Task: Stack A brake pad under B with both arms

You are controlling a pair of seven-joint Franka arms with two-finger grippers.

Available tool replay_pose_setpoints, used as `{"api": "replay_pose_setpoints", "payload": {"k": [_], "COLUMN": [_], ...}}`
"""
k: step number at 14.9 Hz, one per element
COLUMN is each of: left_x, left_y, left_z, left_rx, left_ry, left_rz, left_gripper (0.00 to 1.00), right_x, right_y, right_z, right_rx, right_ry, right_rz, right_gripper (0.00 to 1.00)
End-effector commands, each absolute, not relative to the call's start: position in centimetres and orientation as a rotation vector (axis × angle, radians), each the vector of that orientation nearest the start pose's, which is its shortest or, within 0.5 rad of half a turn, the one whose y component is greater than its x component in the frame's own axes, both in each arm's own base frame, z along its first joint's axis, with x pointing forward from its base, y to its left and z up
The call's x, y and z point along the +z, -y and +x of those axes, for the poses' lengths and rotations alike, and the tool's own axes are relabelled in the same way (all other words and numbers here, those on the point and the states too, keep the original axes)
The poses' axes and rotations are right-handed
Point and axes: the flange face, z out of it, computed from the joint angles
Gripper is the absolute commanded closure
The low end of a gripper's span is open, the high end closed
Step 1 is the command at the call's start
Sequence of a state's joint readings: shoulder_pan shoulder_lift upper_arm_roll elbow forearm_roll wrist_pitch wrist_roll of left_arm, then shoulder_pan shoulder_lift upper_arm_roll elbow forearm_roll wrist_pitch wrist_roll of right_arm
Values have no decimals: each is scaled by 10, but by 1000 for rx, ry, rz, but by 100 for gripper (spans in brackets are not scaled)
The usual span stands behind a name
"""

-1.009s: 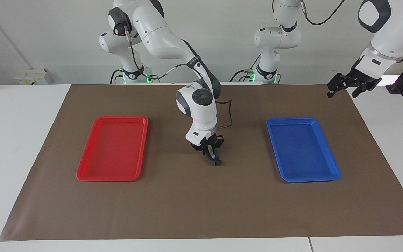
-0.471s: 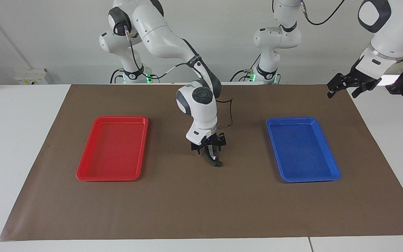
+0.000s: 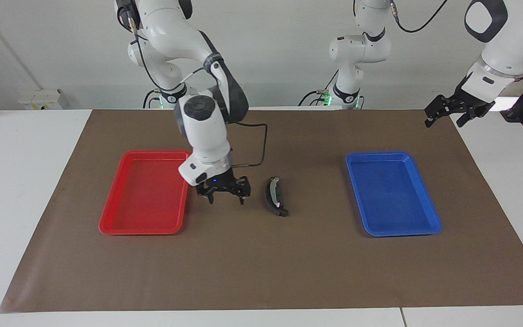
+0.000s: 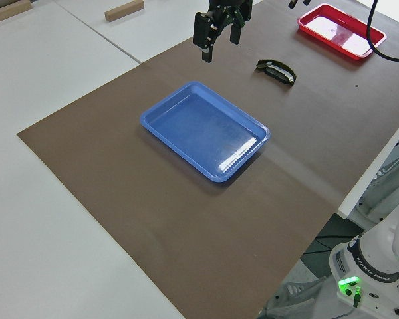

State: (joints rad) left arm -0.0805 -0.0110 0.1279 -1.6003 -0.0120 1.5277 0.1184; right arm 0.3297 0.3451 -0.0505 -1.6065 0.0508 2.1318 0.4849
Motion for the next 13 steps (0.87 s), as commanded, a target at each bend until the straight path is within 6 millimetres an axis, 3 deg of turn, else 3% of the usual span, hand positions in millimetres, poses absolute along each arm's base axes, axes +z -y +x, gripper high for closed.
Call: {"api": "replay_pose_setpoints", "payload": {"k": [1, 5, 8, 10, 13], "left_x": [614, 614, 614, 614, 614], "left_y": [-28, -28, -28, -28, -28], "left_z": [540, 540, 540, 540, 540], "left_rx": [94, 94, 94, 94, 94], "left_ry": [-114, -114, -114, -114, -114], "left_rz": [-3142, -3142, -3142, -3142, -3142], "left_gripper": [1, 1, 1, 1, 1], "right_x": [474, 509, 546, 573, 614], "right_y": [-130, -42, 10, 29, 31], "right_z": [639, 614, 586, 569, 555], "right_rx": [-201, -11, 59, 55, 40], "right_ry": [-461, -413, -316, -263, -207], "right_rz": [-3029, -3100, -3132, -3136, -3180], "right_gripper": [1, 1, 1, 1, 1]}}
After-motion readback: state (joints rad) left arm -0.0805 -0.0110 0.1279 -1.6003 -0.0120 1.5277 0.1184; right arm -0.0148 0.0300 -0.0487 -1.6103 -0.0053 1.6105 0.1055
